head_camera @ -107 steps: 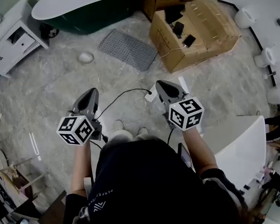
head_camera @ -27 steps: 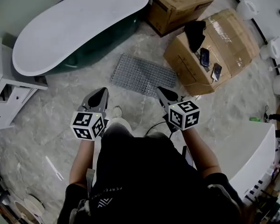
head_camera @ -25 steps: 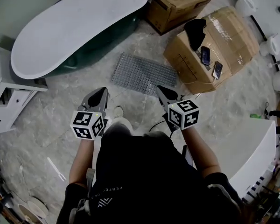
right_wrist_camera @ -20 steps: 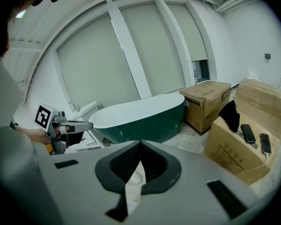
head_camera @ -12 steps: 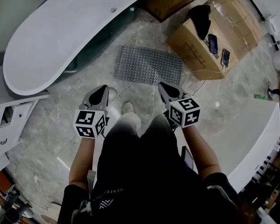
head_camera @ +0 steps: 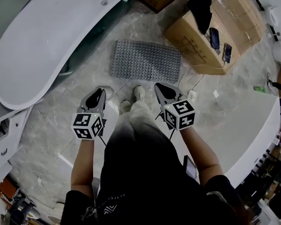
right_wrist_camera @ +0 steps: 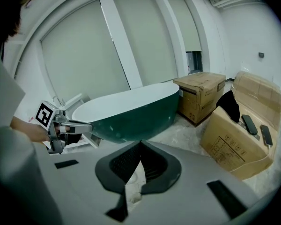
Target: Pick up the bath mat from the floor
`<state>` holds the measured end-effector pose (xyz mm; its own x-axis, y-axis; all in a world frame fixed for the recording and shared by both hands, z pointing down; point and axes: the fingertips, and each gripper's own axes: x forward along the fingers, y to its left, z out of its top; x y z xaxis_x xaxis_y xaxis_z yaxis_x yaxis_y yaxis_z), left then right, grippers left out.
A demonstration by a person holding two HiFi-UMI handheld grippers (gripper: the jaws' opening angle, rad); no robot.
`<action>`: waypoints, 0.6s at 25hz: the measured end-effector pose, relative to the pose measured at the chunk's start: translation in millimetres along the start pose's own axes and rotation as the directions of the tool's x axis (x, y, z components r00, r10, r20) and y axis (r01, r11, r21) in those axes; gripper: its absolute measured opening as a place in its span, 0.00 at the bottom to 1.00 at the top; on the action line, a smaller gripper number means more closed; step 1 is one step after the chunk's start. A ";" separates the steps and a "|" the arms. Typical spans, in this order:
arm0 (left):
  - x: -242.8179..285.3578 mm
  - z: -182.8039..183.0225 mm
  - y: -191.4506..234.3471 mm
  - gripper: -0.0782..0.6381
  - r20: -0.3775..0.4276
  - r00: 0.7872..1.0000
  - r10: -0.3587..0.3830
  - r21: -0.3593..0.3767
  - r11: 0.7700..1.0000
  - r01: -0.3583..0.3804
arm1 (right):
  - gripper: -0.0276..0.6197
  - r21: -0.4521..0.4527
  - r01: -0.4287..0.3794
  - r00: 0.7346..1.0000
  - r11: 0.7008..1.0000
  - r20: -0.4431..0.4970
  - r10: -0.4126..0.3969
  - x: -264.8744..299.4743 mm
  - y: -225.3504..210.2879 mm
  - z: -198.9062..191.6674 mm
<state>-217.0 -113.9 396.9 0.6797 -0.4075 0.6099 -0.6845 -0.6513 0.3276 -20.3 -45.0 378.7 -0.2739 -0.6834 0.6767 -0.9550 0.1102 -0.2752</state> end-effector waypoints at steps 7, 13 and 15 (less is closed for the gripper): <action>49.2 -5.0 19.2 0.24 -0.030 0.999 0.032 -0.001 0.999 -0.032 | 0.04 0.017 0.000 0.999 1.000 -0.032 0.001 54.0 -32.6 -9.0; 104.9 -26.8 41.1 0.25 -0.068 0.996 0.065 -0.027 0.997 -0.067 | 0.04 0.002 -0.041 0.995 0.999 -0.090 0.041 101.7 -48.1 -31.3; 120.5 -38.9 44.3 0.25 -0.096 0.994 0.058 -0.023 0.998 -0.061 | 0.04 -0.007 -0.053 0.993 0.999 -0.107 0.052 118.6 -48.2 -41.1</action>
<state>-175.7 -167.0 513.0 0.6102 -0.3819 0.6941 -0.7304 -0.6105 0.3062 -11.4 -101.8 500.3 -0.3335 -0.5956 0.7308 -0.9400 0.1509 -0.3060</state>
